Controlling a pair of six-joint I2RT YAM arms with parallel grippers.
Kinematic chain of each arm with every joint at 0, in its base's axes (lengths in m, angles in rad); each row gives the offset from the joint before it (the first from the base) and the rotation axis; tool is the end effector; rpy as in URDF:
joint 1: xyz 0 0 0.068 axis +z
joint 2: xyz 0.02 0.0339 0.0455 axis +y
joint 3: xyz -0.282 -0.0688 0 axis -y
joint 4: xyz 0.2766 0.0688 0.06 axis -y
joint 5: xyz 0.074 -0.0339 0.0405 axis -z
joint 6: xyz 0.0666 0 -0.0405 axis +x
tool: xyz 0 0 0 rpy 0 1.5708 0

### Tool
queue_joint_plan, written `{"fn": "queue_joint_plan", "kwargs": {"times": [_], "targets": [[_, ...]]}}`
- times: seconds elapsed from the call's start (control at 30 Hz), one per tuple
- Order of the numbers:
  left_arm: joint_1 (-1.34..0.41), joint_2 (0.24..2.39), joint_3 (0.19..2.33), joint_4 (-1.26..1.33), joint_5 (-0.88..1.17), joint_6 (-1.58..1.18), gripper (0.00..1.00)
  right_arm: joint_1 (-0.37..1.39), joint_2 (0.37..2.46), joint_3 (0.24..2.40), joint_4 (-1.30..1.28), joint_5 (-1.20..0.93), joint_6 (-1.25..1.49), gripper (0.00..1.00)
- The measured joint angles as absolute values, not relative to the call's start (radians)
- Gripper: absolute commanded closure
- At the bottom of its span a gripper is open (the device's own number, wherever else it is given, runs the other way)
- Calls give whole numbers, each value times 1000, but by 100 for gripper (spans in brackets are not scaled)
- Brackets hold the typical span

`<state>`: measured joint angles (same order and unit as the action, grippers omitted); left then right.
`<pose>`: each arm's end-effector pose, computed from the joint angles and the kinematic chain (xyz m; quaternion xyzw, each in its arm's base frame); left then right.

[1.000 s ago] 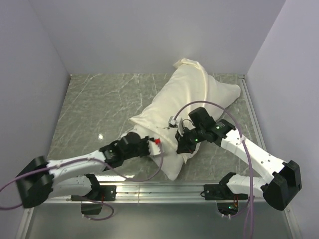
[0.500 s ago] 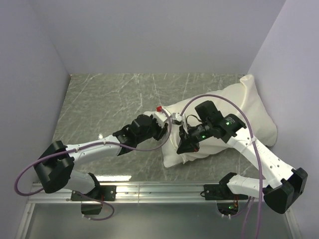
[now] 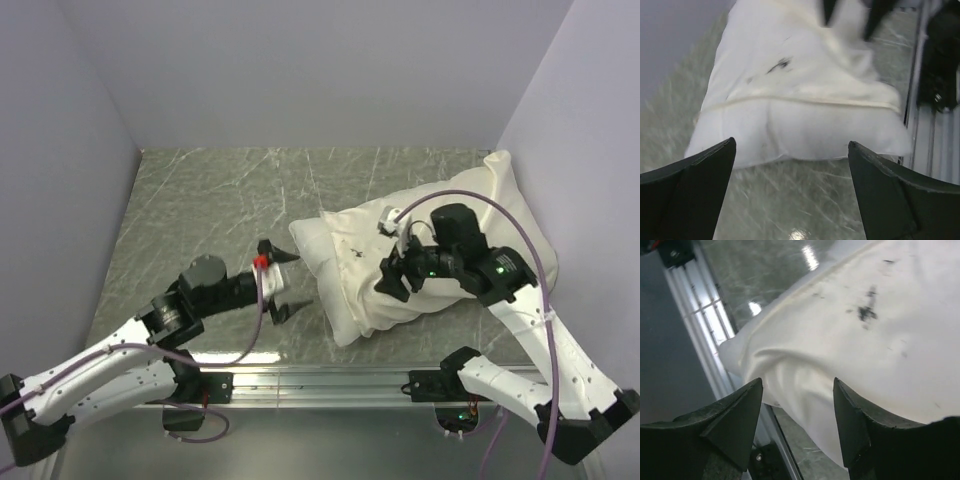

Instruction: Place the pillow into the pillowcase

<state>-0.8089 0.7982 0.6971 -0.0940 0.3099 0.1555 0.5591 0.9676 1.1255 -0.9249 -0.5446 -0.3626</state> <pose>0.1504 -0.1871 0.3206 0.4408 0.6309 -0.3142 0.5558 0.1665 0.1449 0.3576 -0.4884 0.7472 0.2833 0.3507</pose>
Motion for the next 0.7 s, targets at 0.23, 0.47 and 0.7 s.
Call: {"fn": "queue_joint_plan", "kwargs": {"times": [0.23,0.47,0.7], "targets": [[-1087,833,593,23,205,636,1,302,928,1185,-919,-508,-299,19],[-1204,1002,358,290,181,1206,1,179,981,1242,-936,-499,-292,18],[-1233,1290,336,702,131,1427,1,156,988,1247,-970,-509,-311,18]]}}
